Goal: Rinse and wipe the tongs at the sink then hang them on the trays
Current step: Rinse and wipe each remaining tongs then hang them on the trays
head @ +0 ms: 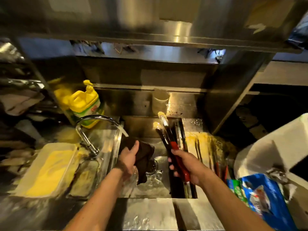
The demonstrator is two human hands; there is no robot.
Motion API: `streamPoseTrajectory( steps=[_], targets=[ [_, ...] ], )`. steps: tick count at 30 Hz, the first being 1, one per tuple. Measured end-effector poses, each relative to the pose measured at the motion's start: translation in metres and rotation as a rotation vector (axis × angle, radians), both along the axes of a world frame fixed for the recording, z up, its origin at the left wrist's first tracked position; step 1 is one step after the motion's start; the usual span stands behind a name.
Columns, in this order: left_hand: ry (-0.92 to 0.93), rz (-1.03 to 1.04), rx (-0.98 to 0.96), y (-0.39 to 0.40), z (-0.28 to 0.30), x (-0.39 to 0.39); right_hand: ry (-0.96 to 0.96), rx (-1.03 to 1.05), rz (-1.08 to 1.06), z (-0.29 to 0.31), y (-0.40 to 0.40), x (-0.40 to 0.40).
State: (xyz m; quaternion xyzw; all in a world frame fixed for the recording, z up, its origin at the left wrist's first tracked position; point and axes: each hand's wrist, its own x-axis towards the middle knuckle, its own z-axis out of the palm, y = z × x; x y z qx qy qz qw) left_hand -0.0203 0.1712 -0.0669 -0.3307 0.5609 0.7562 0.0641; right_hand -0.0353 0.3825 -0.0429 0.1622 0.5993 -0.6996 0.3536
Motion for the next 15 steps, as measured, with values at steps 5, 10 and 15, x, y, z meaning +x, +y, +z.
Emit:
streamPoseTrajectory(
  steps=[5,10,15],
  targets=[
    [-0.121,0.163,0.212,-0.070,-0.009,-0.015,-0.030,0.043,0.109,-0.011,-0.068,-0.004],
    [-0.103,0.019,0.145,-0.086,-0.020,-0.030,-0.058,0.033,0.137,-0.019,-0.111,0.006],
    [-0.119,-0.046,0.040,-0.086,-0.029,-0.074,-0.060,-0.010,0.071,-0.018,-0.115,0.023]
  ],
)
